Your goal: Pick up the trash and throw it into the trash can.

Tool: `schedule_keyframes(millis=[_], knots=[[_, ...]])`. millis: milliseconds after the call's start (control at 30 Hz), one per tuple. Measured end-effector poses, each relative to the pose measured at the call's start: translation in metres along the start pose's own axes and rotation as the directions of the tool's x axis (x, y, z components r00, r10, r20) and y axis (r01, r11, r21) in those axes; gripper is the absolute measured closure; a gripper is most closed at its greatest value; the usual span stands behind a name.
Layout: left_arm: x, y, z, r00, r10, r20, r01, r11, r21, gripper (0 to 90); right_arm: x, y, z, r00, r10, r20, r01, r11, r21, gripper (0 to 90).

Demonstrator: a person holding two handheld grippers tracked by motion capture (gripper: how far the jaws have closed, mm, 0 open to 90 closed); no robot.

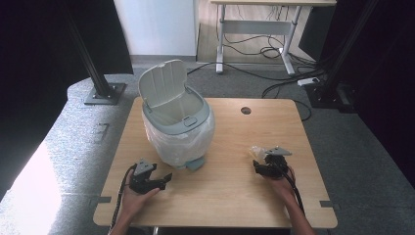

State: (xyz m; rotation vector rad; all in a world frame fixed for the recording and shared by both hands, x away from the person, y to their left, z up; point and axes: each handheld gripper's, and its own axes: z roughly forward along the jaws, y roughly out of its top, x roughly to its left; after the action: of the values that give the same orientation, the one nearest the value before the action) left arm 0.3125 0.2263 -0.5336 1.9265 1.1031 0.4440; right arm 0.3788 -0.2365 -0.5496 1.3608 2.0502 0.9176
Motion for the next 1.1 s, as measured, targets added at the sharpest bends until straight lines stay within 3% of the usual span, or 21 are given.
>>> schedule_keyframes(millis=[67,167,333,533,667,767,1100], knots=[[0.0,0.0,0.0,1.0,0.0,-0.001,0.0,1.0,0.002,22.1,-0.001,-0.001,-0.001,0.9999,0.01,-0.009,-0.01,1.0,-0.013,49.2],[0.001,-0.001,0.001,1.0,-0.002,-0.002,0.002,1.0,0.004,22.1,-0.004,-0.002,-0.003,0.9988,0.04,-0.029,-0.041,0.999,-0.016,58.8],[0.0,-0.001,0.001,1.0,0.001,0.0,-0.001,1.0,0.009,22.2,-0.005,-0.001,-0.005,0.9984,0.029,-0.049,-0.03,0.999,-0.025,70.2],[0.001,-0.001,0.002,1.0,0.0,0.0,0.0,0.9999,0.012,22.5,-0.008,0.002,-0.016,0.9945,0.051,-0.092,-0.058,0.996,-0.07,76.6],[0.001,-0.001,0.001,1.0,-0.002,-0.002,0.002,0.9999,0.011,22.5,-0.011,0.006,-0.034,0.9893,0.066,-0.13,-0.083,0.988,-0.128,78.5],[0.001,-0.001,0.002,1.0,-0.001,-0.001,0.001,0.9999,0.014,22.5,-0.012,0.009,-0.041,0.9872,0.064,-0.146,-0.085,0.986,-0.143,78.8],[0.001,-0.001,0.002,1.0,-0.004,0.0,0.004,0.9999,0.015,22.6,-0.009,0.035,-0.088,0.9762,0.029,-0.215,-0.087,0.96,-0.265,79.8]])
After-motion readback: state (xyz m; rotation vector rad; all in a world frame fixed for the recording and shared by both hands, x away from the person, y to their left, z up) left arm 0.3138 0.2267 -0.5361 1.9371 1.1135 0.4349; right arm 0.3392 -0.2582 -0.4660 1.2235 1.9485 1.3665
